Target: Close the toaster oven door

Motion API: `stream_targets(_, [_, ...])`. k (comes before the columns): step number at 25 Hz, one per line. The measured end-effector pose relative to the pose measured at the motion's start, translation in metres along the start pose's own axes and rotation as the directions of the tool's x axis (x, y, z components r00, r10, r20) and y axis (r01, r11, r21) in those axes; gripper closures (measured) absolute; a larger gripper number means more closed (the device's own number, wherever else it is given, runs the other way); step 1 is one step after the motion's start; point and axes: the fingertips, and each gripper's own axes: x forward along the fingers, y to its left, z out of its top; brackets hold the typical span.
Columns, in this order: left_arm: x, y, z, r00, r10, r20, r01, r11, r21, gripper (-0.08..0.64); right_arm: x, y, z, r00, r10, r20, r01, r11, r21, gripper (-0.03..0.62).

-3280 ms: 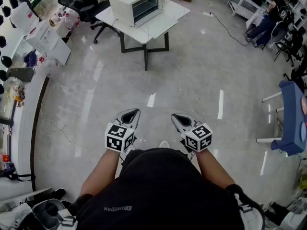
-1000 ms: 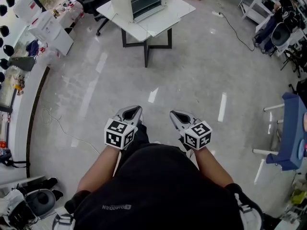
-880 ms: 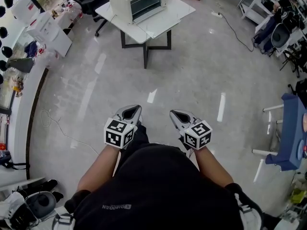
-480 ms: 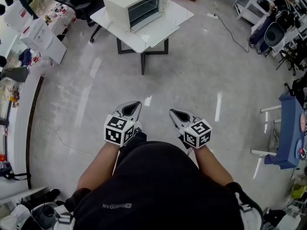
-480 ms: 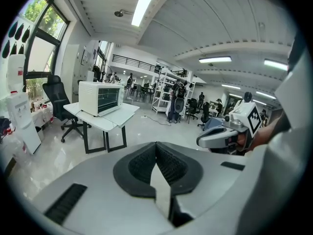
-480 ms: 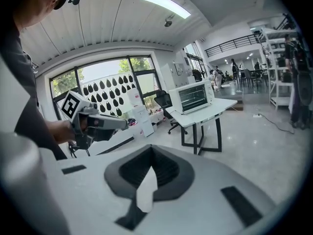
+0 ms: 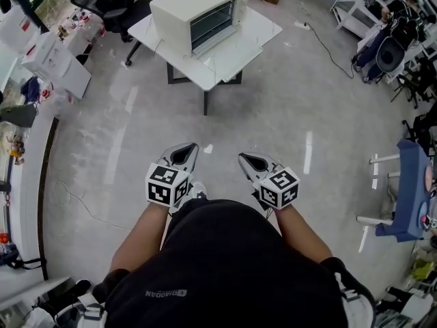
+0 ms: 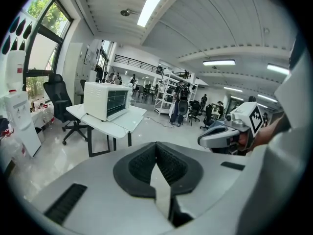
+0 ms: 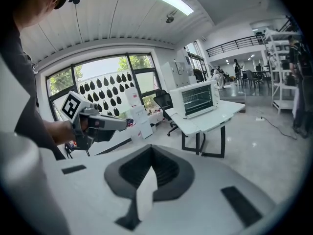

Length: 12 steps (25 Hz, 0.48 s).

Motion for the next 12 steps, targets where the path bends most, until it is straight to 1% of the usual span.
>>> stream_targets(7, [0.01,0.063,0.014,1.0,0.004,-0.008,-0.004,1.0,-0.002,0.557,0.052,-0.007,0.025,1.0,-0.014,-0.006,0.014,1.0,0.004,0.591])
stream_targets(12, [0.02,0.088,0.023,1.0,-0.023,-0.006,0.023,1.0,0.001,0.557,0.081,-0.006,0.037,1.0,-0.02,-0.017,0.02,1.0,-0.002,0.591])
